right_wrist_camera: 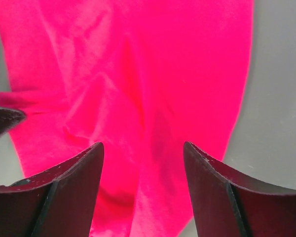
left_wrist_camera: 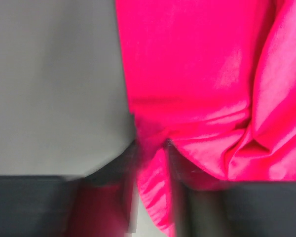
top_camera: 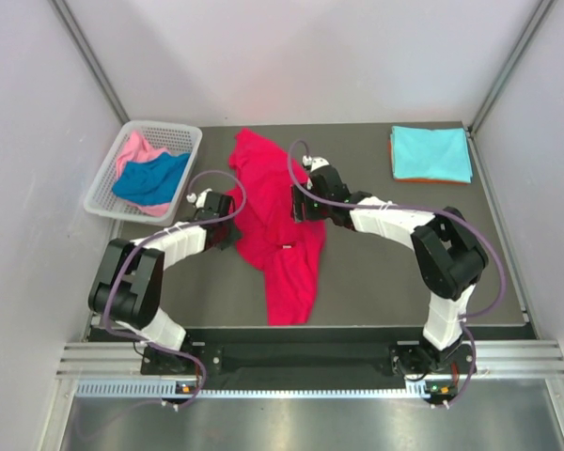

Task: Fold and stack the t-shirts
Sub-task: Flatten the tshirt out

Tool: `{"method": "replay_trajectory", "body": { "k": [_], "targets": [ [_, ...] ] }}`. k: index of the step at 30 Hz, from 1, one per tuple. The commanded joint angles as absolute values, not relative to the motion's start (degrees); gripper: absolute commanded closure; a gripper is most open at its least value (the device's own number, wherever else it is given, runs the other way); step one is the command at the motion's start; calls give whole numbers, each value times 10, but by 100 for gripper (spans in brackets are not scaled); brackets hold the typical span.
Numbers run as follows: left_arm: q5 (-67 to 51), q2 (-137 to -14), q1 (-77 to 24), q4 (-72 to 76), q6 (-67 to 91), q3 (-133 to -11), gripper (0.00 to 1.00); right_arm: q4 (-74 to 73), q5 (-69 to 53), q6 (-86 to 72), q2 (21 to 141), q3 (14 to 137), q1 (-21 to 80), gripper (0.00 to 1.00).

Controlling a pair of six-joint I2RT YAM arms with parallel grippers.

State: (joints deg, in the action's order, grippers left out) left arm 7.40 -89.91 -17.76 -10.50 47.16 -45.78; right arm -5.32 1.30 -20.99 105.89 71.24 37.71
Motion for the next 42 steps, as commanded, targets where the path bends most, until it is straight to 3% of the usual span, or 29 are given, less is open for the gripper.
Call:
{"method": "replay_trajectory", "body": {
  "k": [1, 6, 8, 9, 14, 15, 23, 28, 30, 32, 34, 37, 38, 42],
  "targets": [
    [88, -912, -174, -84, 461, -483, 74, -28, 32, -211, 1045, 695, 380, 34],
    [82, -928, -173, -82, 456, -510, 99, -19, 31, -214, 1071, 692, 381, 35],
    [80, -938, -172, -87, 454, -529, 100, -14, 43, -214, 1084, 688, 381, 41],
    [80, -941, -172, -84, 450, -534, 100, -18, 54, -214, 1085, 692, 381, 55],
    [151, -996, -164, -135, 432, -617, 100, -90, 169, -232, 1038, 674, 374, 85],
    [156, -1005, -161, -156, 427, -652, 100, -100, 184, -236, 1004, 650, 373, 100],
    [149, -1119, -142, -185, 368, -862, 100, -41, 183, -396, 784, 387, 373, 100],
    [61, -1169, -137, -217, 312, -987, 100, 11, 171, -518, 694, 283, 395, 99],
    [57, -1156, -138, -257, 297, -1005, 76, 2, 175, -531, 683, 288, 402, 92],
    [51, -1127, -138, -305, 293, -989, 55, -38, 174, -534, 686, 318, 403, 84],
    [50, -1077, -141, -339, 312, -929, 50, -81, 184, -520, 700, 362, 403, 72],
    [7, -1006, -149, -309, 336, -820, 48, -107, 185, -484, 720, 408, 403, 68],
    [-62, -956, -152, -287, 341, -740, 49, -123, 188, -474, 733, 434, 403, 67],
    [-79, -864, -203, -243, 323, -604, 52, -113, 173, -442, 740, 458, 403, 65]
  ]
}}
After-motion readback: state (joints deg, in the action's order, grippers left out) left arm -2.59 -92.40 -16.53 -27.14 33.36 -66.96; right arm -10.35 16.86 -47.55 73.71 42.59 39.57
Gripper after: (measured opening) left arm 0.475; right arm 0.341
